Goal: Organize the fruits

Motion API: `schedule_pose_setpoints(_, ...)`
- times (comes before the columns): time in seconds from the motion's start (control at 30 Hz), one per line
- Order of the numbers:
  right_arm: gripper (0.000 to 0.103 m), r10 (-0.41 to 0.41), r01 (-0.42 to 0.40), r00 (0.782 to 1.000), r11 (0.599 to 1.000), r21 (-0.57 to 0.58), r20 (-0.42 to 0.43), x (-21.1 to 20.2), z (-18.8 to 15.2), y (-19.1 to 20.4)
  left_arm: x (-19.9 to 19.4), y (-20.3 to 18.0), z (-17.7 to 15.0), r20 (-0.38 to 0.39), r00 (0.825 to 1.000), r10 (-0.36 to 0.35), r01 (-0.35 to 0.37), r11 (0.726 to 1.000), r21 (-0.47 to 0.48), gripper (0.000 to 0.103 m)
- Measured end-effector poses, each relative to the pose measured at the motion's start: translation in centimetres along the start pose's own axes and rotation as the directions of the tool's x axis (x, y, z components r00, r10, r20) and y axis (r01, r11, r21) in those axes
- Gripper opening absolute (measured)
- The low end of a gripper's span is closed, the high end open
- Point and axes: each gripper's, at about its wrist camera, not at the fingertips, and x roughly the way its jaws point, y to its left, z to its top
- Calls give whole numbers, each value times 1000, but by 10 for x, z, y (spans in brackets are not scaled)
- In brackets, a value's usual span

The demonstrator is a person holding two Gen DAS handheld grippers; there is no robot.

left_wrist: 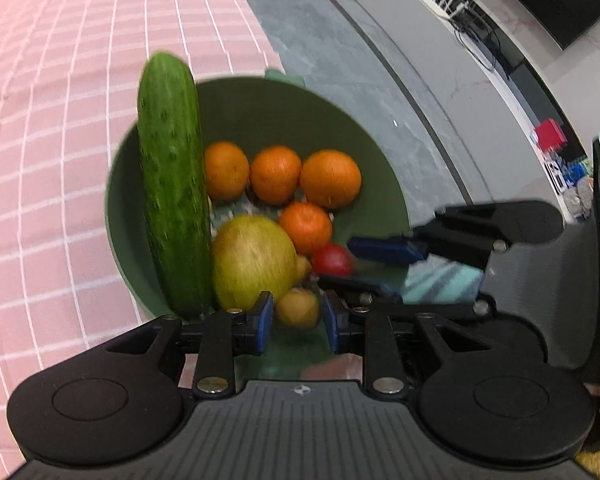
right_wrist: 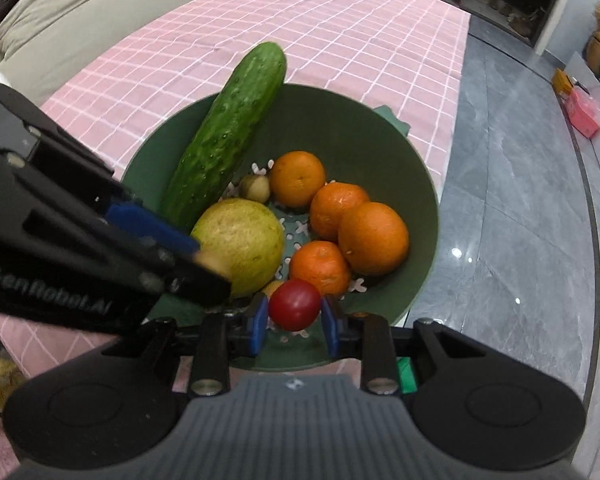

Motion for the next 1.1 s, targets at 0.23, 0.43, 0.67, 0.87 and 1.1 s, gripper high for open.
schedule_pose_setpoints(0.23, 26, -1, 0, 1000, 999, -42, -29, 0, 2, 4, 1, 4, -4, -5, 1000, 14, -14, 999, -36, 30)
schedule_pose_setpoints(0.43, 41, -18, 19, 999, 1000, -19, 28, -25, 4, 2, -31, 2, -3, 101, 994, 38, -35, 999, -30, 46)
schedule_pose_setpoints(0.67, 68, -47, 33, 983, 996, 79, 177, -74, 8, 3, -84, -3, -18, 282, 953, 110, -107, 994, -27, 53)
schedule_pose_setpoints(0.87, 81, -80, 30, 942, 987, 156, 327, -118, 8, 15, -127, -14, -43, 455, 867, 205, -214, 976, -31, 60)
schedule_pose_setpoints(1.1, 88, -161, 48, 884, 965, 256, 439, -153, -7, 40, -156, -21, -78, 556, 781, 284, -305, 951, -56, 62)
